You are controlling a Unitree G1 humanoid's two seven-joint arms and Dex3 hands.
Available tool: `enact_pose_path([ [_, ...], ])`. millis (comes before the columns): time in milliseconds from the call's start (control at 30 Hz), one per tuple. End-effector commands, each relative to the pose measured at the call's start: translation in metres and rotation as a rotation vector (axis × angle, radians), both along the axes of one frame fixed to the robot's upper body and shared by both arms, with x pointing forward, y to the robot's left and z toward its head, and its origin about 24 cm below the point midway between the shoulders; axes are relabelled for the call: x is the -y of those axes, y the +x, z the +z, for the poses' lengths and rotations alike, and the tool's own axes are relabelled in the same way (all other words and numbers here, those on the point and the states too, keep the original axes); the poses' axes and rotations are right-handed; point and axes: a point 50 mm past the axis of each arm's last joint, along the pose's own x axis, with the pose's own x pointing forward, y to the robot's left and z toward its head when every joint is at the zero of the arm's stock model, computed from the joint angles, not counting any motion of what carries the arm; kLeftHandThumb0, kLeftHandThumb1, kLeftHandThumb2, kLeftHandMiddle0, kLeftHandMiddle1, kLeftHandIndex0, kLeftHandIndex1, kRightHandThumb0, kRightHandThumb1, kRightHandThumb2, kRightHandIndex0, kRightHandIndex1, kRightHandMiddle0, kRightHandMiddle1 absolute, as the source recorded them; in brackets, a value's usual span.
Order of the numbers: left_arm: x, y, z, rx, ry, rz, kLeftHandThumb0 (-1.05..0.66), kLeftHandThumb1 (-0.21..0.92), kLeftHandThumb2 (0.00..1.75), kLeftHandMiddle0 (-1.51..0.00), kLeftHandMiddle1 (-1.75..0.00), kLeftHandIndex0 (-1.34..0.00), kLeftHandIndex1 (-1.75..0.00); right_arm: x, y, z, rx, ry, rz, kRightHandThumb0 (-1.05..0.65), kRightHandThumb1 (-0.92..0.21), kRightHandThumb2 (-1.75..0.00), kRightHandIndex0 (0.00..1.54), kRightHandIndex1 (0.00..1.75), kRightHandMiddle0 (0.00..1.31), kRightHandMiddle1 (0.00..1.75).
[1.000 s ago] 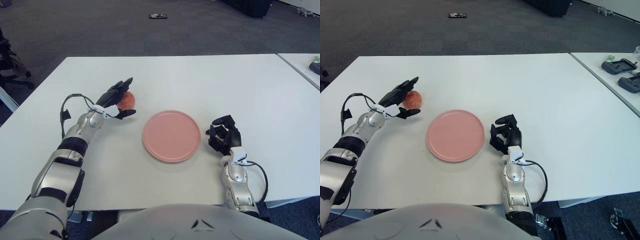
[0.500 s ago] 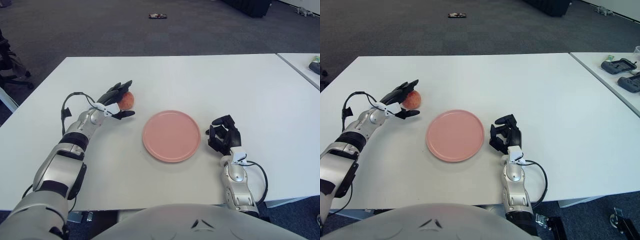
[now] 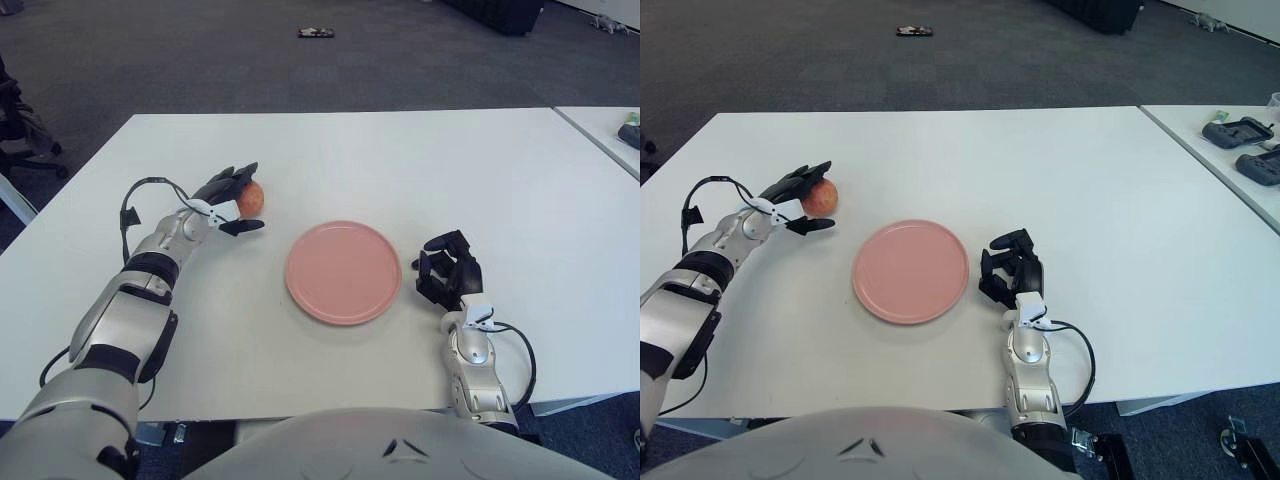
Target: Put the apple into the plate.
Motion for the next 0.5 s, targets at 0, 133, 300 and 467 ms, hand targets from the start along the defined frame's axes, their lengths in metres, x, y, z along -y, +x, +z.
enact_pose_path([
  [0,0.0016,-0.0004,-0.0081,-0.058,0.047,0.009,-0.98,0.54,0.66,0.0,0.0,0.0,0.0,0.0028,-0.002,-0.0031,-0.026,0.0,-0.016,-0.39,-0.61,-0.95,0.63,1.34,0.38,1.75],
  [133,0.0007,0.0023,-0.0096,-0.107,0.099,0.023,-0.98,0.57,0.66,0.0,0.0,0.0,0.0,0.0035,-0.0031,-0.003,-0.028,0.002,-0.019,-0.39,-0.61,-0.95,0.63,1.35,0.38,1.75],
  [300,0.0013,0.0044,-0.0097,-0.126,0.14,0.026,-0.98,0.59,0.67,0.0,0.0,0.0,0.0,0.0044,-0.0042,-0.0027,-0.03,-0.005,-0.021,-0.39,-0.61,-0.96,0.63,1.35,0.38,1.75],
  [467,0.0029,0.006,-0.0088,-0.131,0.153,0.023,-0.99,0.63,0.64,0.0,0.0,0.0,0.0,0.005,-0.0052,-0.0024,-0.03,-0.006,-0.018,-0.39,-0.62,-0.94,0.63,1.36,0.38,1.75],
])
